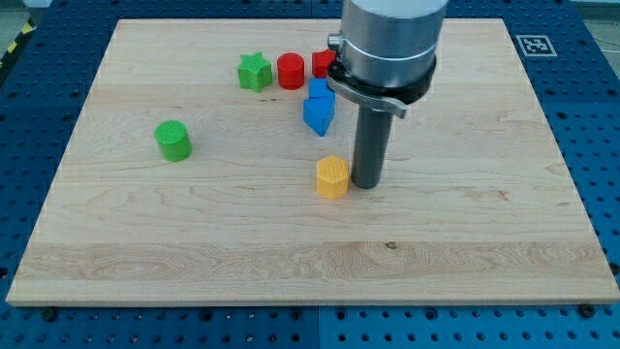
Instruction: Push the yellow hexagon to the bottom of the blue cube
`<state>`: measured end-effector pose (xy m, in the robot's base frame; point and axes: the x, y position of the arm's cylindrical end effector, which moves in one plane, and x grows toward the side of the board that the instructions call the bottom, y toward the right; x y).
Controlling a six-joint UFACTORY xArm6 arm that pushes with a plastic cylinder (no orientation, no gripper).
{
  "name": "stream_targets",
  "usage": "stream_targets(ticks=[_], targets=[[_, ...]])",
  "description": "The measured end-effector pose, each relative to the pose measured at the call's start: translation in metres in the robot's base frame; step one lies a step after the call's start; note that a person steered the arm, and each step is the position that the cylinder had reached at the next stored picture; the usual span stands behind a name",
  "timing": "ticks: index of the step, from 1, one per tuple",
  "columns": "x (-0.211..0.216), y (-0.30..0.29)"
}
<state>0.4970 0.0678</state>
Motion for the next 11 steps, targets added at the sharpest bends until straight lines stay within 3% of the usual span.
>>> stream_targets(ticks=[1, 2, 4, 6, 7, 11], targets=[[0.042, -0.001], [0.041, -0.057], [0.005, -0.04], [0.018, -0.023], [0.001, -0.013], [-0.017, -0.034]])
